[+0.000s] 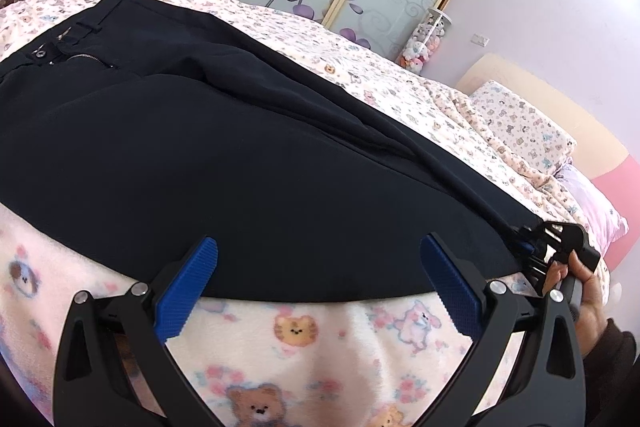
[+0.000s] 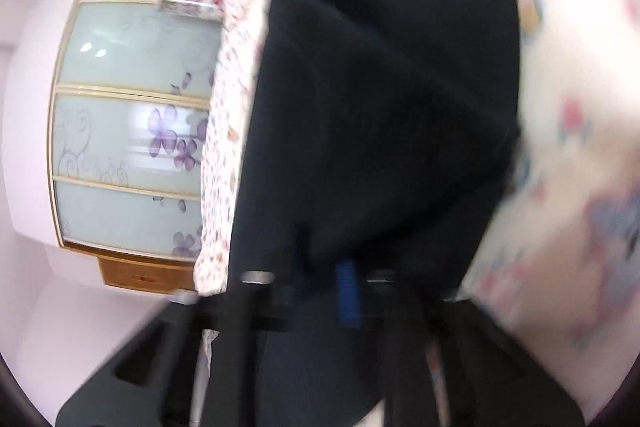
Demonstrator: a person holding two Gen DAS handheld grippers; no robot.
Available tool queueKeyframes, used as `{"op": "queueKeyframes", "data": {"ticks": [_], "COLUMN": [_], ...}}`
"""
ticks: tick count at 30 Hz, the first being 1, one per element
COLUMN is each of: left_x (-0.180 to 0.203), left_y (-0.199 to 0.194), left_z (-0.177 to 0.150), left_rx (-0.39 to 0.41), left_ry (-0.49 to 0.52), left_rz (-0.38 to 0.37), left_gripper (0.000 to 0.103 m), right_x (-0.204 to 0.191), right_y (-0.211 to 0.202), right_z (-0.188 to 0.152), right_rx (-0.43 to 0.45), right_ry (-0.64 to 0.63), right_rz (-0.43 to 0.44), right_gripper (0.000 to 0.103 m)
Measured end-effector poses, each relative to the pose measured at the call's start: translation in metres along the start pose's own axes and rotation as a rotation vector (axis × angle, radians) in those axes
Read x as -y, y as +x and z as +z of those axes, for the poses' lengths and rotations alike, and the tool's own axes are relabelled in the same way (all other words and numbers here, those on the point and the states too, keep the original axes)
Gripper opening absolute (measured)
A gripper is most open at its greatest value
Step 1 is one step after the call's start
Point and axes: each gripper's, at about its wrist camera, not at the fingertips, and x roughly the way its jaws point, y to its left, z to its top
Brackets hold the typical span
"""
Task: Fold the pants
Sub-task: 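Lift the hem with the right tool and fold it toward the waistband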
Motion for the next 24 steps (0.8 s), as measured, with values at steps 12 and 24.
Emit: {"op": "queueKeyframes", "data": {"ticks": [12,24], "left_x": [-0.043,-0.119], "left_y": [-0.015,0.066], "left_z": [0.048,0.216], "left_rx": [0.036,-0.058], "left_ry": [-0.199,-0.33], "left_rz": [-0.086,0.158], "left_gripper": [0.101,0.101], "right_x": [0.043,0.027], "right_y": [-0.036,-0.034], "right_z": [0.018,0.021], "right_rx": [0.103,0.041], "right_ry": [0.085,0.032], "right_rz": [0.028,-0.046], "right_gripper": [0.004,0.004]}}
